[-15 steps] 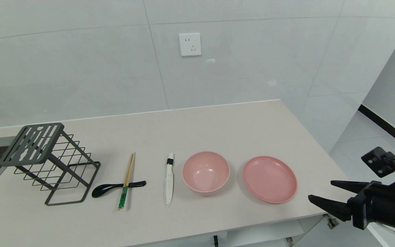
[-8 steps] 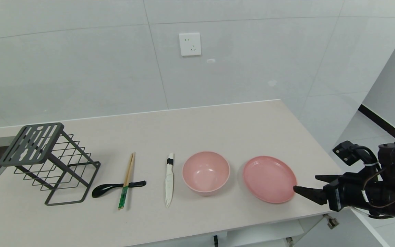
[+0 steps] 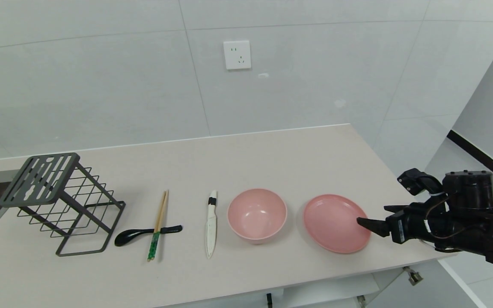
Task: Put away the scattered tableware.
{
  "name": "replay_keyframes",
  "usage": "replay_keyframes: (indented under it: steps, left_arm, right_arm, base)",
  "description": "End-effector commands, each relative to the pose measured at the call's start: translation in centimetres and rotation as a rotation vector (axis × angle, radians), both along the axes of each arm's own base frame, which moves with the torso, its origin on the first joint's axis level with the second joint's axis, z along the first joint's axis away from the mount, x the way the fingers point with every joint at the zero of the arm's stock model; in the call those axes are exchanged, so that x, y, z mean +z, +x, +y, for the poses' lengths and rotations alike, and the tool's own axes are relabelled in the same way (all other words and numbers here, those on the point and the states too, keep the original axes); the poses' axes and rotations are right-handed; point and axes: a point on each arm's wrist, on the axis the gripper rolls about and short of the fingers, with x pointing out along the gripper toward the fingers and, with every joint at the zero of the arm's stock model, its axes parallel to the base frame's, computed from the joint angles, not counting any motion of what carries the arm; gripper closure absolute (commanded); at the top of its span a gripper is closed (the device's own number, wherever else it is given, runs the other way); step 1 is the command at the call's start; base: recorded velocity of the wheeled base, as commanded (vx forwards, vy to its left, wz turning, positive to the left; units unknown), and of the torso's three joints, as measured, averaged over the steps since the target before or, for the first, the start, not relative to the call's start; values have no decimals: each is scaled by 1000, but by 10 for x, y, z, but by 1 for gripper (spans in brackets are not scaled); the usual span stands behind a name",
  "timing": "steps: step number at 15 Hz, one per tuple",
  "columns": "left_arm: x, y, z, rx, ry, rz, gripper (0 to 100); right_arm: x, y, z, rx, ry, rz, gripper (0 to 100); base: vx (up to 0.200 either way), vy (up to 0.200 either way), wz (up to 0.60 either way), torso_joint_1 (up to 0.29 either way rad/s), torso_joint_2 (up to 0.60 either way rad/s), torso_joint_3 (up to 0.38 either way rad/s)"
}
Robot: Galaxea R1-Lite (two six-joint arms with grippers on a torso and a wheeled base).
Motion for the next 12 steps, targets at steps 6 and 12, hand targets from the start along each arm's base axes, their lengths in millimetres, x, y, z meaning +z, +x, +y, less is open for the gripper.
replay_keyframes:
  steps: [6,12]
  left_arm:
    - [0,0,0,0,0,1,0]
    - [0,0,0,0,0,1,0]
  right_arm:
    - [-35,37,6,5,-14,33,0]
    - [-47,44,6,2,-19,40,0]
  base:
    - [0,0,0,0,0,0]
    - [0,0,0,0,0,0]
